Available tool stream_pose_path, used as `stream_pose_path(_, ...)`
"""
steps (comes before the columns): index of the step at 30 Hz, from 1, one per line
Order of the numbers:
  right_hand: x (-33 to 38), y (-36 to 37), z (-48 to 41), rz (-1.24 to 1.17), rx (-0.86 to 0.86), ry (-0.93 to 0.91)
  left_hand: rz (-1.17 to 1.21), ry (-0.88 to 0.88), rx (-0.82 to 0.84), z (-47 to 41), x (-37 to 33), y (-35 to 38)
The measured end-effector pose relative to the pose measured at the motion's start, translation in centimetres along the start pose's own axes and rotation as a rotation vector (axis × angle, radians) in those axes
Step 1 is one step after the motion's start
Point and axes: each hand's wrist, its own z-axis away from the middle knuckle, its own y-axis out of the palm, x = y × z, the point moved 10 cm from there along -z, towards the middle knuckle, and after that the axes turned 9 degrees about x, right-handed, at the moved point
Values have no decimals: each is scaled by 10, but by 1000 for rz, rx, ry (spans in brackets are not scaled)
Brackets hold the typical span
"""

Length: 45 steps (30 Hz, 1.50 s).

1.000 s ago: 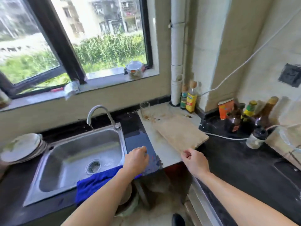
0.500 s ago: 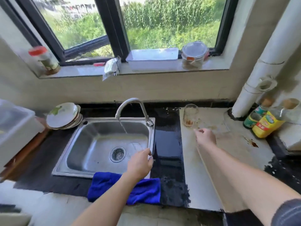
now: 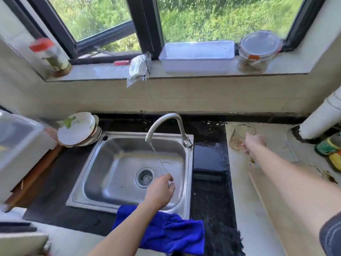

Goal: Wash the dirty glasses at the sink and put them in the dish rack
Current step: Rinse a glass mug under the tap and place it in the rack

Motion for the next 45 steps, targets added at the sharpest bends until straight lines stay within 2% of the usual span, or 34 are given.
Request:
stream_pose_path(4,5,23,29,-55,2,-21,63,45,32,-27,15,-10)
stream_pose_path(8,12,65,82,-17,86,-60,209,18,143,-52,44,-4)
stream_pose_path(10,8,99,110,-31,189,-38,408,-41,203,-61,62,1)
stream_pose_path(14,-6,178,151,-5,384,74,997,-283,327,-69,102,17)
stream_pose_path(18,-13,241,171,-72,512,193,1289,-398,409,-72,128,37)
stream_pose_path(23,-1,283,183,-100,626,246,1670,-423,383,-83,142,42)
stream_pose_path(26,7,288,178,48,700,218,1683,-450,405,-92,151,46)
stream_pose_path(29,25,281,157,252,692,69,1684,-464,567,-90,142,45)
stream_pose_path(31,42,283,150,271,700,-32,1676,-441,629,-91,137,43)
stream_pose_path(33,50,287,148,265,710,-55,1769,-426,583,-93,136,38)
stream_pose_path(36,42,293,151,247,755,14,1893,-396,408,-101,144,32)
stream_pose_path(38,44,296,154,301,792,-2,1858,-411,425,-96,145,31)
stream_pose_path(42,68,301,150,372,767,-160,1802,-445,531,-87,146,33)
stream_pose_path(45,65,303,148,329,761,-122,1960,-351,399,-90,142,16)
